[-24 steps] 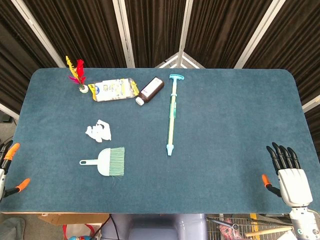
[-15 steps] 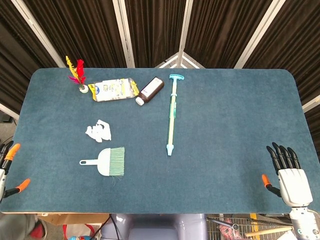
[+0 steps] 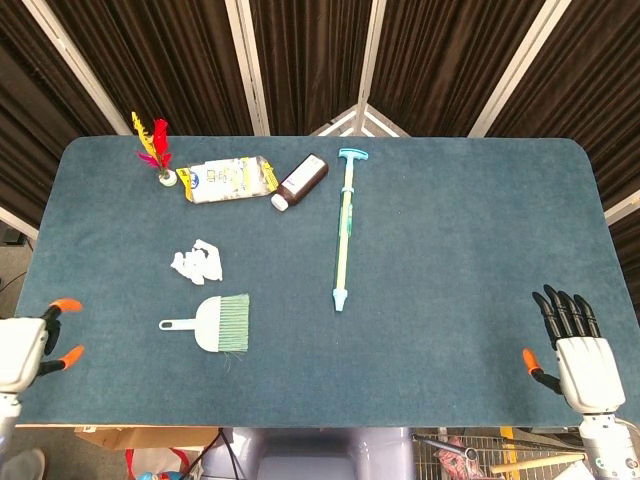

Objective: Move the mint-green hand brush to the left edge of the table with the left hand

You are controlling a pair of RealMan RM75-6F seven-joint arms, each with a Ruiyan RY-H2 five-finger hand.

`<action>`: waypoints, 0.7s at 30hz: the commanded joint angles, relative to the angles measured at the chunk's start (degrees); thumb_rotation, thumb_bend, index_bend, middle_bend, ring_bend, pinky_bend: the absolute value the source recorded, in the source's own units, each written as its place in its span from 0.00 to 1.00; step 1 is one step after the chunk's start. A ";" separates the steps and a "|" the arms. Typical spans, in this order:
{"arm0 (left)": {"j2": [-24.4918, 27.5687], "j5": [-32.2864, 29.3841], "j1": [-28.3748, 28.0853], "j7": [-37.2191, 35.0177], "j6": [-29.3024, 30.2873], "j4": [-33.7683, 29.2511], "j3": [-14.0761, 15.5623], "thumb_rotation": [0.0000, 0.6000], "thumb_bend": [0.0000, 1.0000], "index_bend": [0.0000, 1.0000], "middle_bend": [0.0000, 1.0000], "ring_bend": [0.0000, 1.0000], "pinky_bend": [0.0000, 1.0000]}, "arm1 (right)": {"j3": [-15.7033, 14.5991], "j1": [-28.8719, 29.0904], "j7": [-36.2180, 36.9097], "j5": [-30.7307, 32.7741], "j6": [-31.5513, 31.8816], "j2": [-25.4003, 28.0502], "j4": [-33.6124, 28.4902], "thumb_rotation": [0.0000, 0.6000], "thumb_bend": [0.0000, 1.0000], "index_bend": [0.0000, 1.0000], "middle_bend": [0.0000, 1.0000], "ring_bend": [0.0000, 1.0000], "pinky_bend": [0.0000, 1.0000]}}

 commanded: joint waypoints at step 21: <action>-23.46 -31.47 -16.49 27.42 -16.34 7.28 -6.05 1.00 0.39 0.46 1.00 1.00 1.00 | 0.05 0.01 2.08 0.31 -0.13 0.29 -0.24 1.00 0.38 0.00 0.00 0.00 0.00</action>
